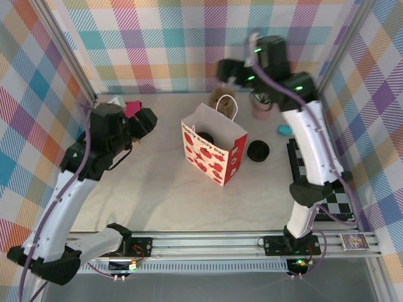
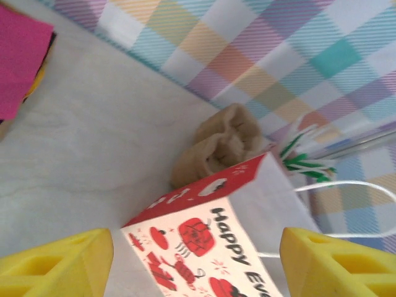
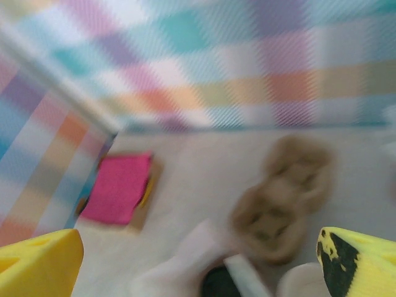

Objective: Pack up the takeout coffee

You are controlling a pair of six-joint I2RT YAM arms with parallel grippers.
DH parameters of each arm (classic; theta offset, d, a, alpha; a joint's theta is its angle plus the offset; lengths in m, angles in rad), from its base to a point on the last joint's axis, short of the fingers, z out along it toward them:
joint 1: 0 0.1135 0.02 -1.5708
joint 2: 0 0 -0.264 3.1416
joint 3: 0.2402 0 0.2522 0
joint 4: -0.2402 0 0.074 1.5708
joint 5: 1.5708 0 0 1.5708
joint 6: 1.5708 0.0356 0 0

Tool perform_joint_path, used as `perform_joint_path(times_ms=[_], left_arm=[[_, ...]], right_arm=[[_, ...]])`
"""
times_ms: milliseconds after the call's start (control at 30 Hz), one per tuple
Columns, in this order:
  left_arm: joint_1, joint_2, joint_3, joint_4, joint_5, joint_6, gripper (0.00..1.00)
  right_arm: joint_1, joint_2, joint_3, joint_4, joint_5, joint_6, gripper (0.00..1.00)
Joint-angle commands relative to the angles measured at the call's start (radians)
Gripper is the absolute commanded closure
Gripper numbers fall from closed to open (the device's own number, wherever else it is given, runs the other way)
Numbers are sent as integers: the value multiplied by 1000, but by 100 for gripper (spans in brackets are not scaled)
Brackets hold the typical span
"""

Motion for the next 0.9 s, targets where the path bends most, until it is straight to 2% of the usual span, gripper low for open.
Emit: perform_joint_path(times_ms=[0,100,267,400,600,867], left_arm=[[45,6,16,-44,32,21,29],[76,2,-5,-43,42,21,29],[135,-9,-54,-29,74,9,29],[175,-6,-79,-24,122,0,30],[192,-4,-87,-60,124,7,30],[211,-18,-92,-85,113,16,30]], right_arm=[[-59,-26,-59,24,-75,-53,3],[-112,-23,-130,58,-57,-67,4],[-224,74,-188,79,-64,-85,12],[-275,230,-78,45,-72,-118,15],[-295,463,152,0,-81,-171,21],[-298,523,125,-1,-86,-194,29]])
